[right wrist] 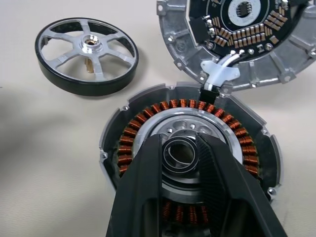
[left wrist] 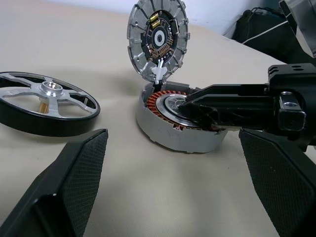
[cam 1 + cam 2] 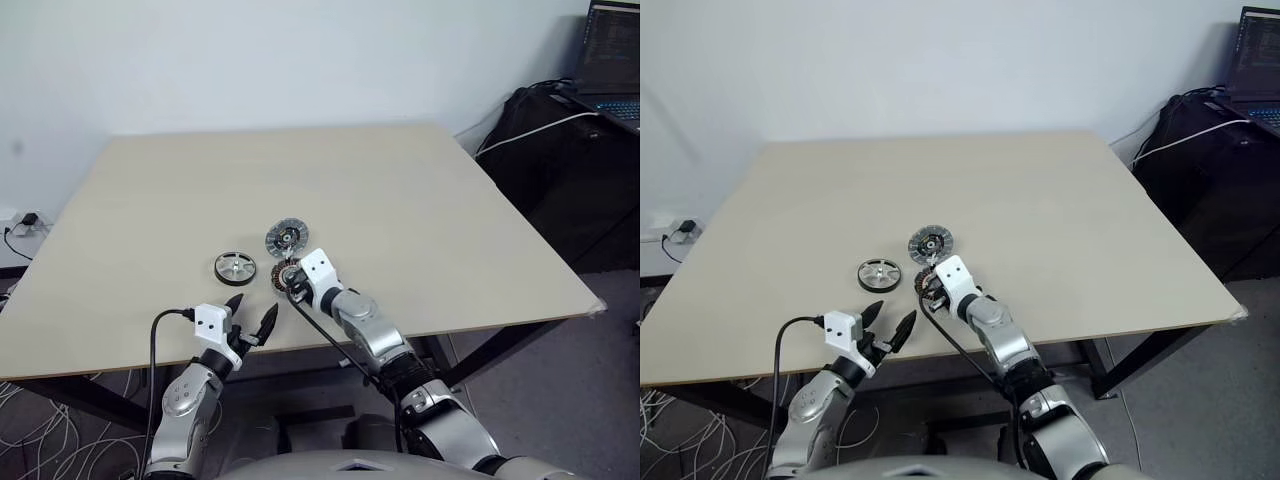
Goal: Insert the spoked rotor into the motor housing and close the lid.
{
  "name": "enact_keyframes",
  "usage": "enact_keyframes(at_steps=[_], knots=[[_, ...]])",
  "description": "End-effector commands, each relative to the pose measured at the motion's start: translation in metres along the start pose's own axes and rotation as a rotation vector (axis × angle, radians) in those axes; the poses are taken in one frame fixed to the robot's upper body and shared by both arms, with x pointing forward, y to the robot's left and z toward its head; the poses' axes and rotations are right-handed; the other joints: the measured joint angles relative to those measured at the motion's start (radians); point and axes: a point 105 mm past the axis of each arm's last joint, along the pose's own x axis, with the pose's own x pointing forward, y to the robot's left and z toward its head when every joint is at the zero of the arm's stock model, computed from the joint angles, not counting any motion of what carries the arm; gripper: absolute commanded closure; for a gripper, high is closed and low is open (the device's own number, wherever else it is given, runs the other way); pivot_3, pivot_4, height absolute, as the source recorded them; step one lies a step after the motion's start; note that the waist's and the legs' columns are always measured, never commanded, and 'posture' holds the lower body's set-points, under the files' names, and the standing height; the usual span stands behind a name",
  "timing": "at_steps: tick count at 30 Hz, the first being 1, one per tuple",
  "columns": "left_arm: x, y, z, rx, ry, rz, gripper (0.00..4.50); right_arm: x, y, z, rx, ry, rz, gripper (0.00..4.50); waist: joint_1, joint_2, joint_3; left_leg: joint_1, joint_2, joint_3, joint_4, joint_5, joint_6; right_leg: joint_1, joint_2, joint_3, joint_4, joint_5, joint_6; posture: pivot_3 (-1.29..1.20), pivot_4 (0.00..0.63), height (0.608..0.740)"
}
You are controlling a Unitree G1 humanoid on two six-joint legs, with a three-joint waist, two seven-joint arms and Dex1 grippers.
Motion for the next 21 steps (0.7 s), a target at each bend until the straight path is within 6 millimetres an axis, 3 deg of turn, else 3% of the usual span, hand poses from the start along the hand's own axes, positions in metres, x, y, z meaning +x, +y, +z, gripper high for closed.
enact_keyframes(at_steps=[1, 19, 20, 21], knots=[[0.0043, 0.0004, 0.0116, 0.002, -0.046, -0.003, 0.0, 0.0035, -0.0032, 0.0172, -0.019, -0.05, -0.009, 3.81, -0.001, 0.0, 0.0, 0.0, 0.0, 0.0, 0.0, 0.0, 0.0, 0.0, 0.0, 0.0, 0.0, 0.0, 0.0, 0.0, 0.0, 0.74], [0.004, 0.0018, 0.0106, -0.005, -0.043, 0.003, 0.0, 0.0079, -0.005, 0.0175, -0.022, -0.04, 0.005, 3.81, -0.001, 0.0, 0.0, 0.0, 0.0, 0.0, 0.0, 0.0, 0.0, 0.0, 0.0, 0.0, 0.0, 0.0, 0.0, 0.0, 0.0, 0.74], [0.004, 0.0016, 0.0106, -0.006, -0.044, 0.002, 0.0, 0.0073, -0.0049, 0.0177, -0.017, -0.044, 0.005, 3.07, -0.001, 0.0, 0.0, 0.0, 0.0, 0.0, 0.0, 0.0, 0.0, 0.0, 0.0, 0.0, 0.0, 0.0, 0.0, 0.0, 0.0, 0.74], [0.0039, 0.0015, 0.0106, -0.007, -0.044, 0.001, 0.0, 0.0066, -0.0045, 0.0182, -0.008, -0.05, 0.006, 2.79, -0.002, 0.0, 0.0, 0.0, 0.0, 0.0, 0.0, 0.0, 0.0, 0.0, 0.0, 0.0, 0.0, 0.0, 0.0, 0.0, 0.0, 0.74]])
